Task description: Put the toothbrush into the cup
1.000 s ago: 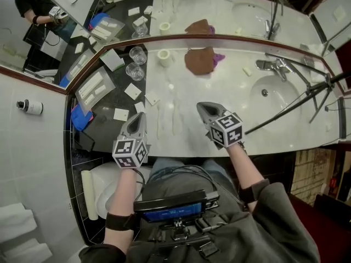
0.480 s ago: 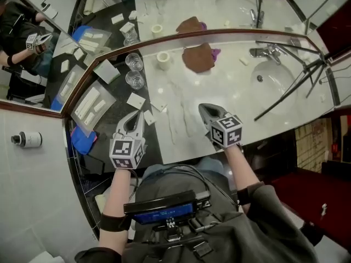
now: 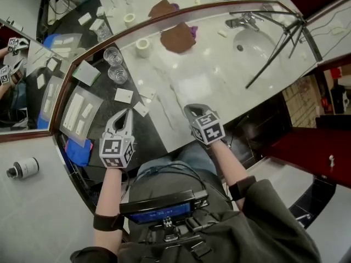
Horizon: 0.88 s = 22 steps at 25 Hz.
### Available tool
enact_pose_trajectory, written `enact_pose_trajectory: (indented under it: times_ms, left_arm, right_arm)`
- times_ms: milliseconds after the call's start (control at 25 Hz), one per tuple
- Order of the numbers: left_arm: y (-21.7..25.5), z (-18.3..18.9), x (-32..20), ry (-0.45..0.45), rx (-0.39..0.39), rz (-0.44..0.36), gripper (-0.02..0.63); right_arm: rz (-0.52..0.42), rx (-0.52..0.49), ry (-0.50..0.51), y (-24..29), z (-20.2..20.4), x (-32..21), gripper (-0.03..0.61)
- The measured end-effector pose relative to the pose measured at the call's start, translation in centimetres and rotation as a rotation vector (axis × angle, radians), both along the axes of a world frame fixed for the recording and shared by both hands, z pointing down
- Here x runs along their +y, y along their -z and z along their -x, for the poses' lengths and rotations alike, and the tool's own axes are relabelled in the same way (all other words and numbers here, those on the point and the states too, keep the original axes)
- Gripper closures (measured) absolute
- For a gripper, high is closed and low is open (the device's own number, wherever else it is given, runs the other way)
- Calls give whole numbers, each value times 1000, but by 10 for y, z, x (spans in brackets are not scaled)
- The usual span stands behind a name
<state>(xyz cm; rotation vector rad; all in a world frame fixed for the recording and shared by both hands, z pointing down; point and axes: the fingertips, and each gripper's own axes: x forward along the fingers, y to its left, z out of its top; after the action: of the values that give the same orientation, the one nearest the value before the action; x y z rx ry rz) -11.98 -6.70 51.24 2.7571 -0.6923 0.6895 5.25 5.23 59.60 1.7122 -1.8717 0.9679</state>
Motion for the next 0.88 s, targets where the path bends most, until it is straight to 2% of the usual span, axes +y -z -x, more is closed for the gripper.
enact_pose_trajectory:
  times_ms: [120, 280, 600, 880]
  left_arm:
    - [-3, -2, 4, 2, 7, 21, 611]
    - [-4, -11, 7, -42, -2, 15, 611]
    - [-14, -26, 12, -77, -9, 43, 611]
    - [-27, -34, 10, -90, -17, 70, 611]
  right_arm:
    - [65, 32, 40, -15, 6, 3, 506]
    - [120, 69, 61, -34, 10, -1, 445]
    - [220, 170, 110, -70, -1, -24, 443]
    - [326, 147, 114, -97, -7, -29, 429]
